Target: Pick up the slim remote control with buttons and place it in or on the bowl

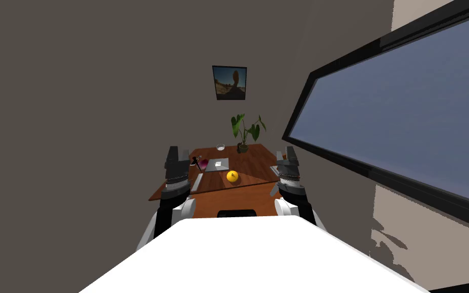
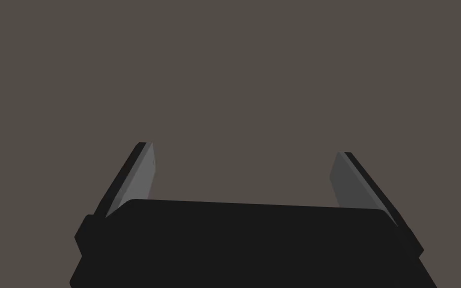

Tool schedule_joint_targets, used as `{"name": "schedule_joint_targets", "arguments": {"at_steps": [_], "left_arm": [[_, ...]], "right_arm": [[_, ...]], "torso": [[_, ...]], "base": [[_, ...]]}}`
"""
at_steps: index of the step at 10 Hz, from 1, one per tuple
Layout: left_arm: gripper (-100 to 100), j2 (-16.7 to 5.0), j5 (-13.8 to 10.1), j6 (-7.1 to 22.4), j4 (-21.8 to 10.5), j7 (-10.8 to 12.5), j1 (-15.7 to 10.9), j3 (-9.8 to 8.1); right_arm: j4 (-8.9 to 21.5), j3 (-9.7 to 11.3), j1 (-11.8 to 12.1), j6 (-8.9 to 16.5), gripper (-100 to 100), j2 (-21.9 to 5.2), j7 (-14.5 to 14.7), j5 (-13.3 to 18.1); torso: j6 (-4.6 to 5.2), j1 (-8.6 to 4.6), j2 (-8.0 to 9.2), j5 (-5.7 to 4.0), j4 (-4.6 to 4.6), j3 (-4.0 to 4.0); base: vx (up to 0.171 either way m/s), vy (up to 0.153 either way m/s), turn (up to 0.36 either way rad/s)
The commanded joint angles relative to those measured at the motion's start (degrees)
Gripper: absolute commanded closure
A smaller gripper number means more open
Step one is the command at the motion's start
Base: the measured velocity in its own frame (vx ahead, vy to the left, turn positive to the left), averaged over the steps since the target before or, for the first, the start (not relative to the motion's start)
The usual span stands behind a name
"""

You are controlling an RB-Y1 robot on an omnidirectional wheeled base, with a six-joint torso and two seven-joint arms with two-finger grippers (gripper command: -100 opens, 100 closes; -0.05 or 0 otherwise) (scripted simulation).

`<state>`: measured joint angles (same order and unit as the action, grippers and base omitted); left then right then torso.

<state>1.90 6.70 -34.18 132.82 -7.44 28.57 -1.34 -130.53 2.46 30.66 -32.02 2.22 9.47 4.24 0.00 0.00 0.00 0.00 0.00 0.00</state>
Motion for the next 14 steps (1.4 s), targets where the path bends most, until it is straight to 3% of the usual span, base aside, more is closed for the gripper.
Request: {"name": "schedule_joint_targets", "arguments": {"at_steps": [1, 3, 4, 6, 7, 9, 10, 12, 13, 14], "left_arm": [[-100, -2.58, -0.21, 0.20, -0.34, 0.16, 0.39, 0.35], [-100, -5.98, -0.72, 0.66, -1.23, 0.55, 1.26, 1.19], [-100, -6.61, -0.72, 0.66, -1.23, 0.55, 1.26, 1.19], [-100, -10.42, -1.52, 1.36, -2.72, 1.16, 2.45, 2.45], [-100, -11.02, -1.52, 1.36, -2.72, 1.16, 2.45, 2.45], [-100, -15.04, -2.60, 2.25, -4.80, 2.00, 3.80, 4.10], [-100, -15.65, -2.60, 2.25, -4.80, 2.00, 3.80, 4.10], [-100, -19.79, -3.94, 3.26, -7.48, 3.04, 5.15, 6.12], [-100, -20.42, -3.94, 3.26, -7.48, 3.04, 5.15, 6.12], [-100, -22.56, -4.71, 3.79, -9.04, 3.63, 5.80, 7.26]], "right_arm": [[0.00, 0.00, 0.00, 0.00, 0, 0.00, 0.00, 0.00], [0.00, 0.00, -0.01, 0.00, 0, 0.00, 0.00, 0.00], [0.00, 0.00, -0.01, 0.00, 0, 0.00, 0.00, 0.00], [0.00, 0.00, -0.01, 0.00, 0, 0.00, 0.00, 0.00], [0.00, 0.00, -0.02, 0.00, 0, 0.00, 0.00, 0.00], [0.00, 0.00, -0.01, 0.00, 0, 0.00, 0.00, 0.00], [0.00, 0.00, -0.01, 0.00, 0, 0.00, 0.00, 0.00], [0.00, 0.00, -0.01, 0.00, 0, 0.00, 0.00, 0.00], [0.00, 0.00, -0.02, 0.00, 0, 0.00, 0.00, 0.00], [0.00, 0.00, 0.00, 0.00, 0, 0.00, 0.00, 0.00]], "torso": [[0.00, 0.00, 0.00, 0.00, 0.00, 0.00], [0.01, -0.01, 0.19, 0.00, 0.04, 0.11], [0.01, 0.01, 0.30, 0.00, 0.06, 0.17], [0.01, -0.01, 0.23, 0.00, 0.05, 0.13], [0.01, 0.01, 0.34, 0.00, 0.07, 0.19], [0.02, 0.04, 0.28, 0.01, 0.06, 0.16], [0.01, 0.06, 0.34, 0.01, 0.07, 0.20], [0.02, 0.07, 0.23, 0.02, 0.05, 0.13], [0.03, 0.07, 0.29, 0.02, 0.06, 0.17], [-0.02, 0.08, 0.26, 0.02, 0.06, 0.16]], "base": [[-0.024, -0.006, -0.044], [-0.074, -0.005, -0.103], [-0.061, -0.003, -0.023], [-0.073, -0.005, -0.110], [-0.076, 0.004, -0.062], [-0.078, 0.004, -0.156], [-0.061, 0.010, -0.075], [-0.068, 0.006, -0.220], [-0.063, 0.008, -0.104], [-0.048, 0.011, -0.205]]}}
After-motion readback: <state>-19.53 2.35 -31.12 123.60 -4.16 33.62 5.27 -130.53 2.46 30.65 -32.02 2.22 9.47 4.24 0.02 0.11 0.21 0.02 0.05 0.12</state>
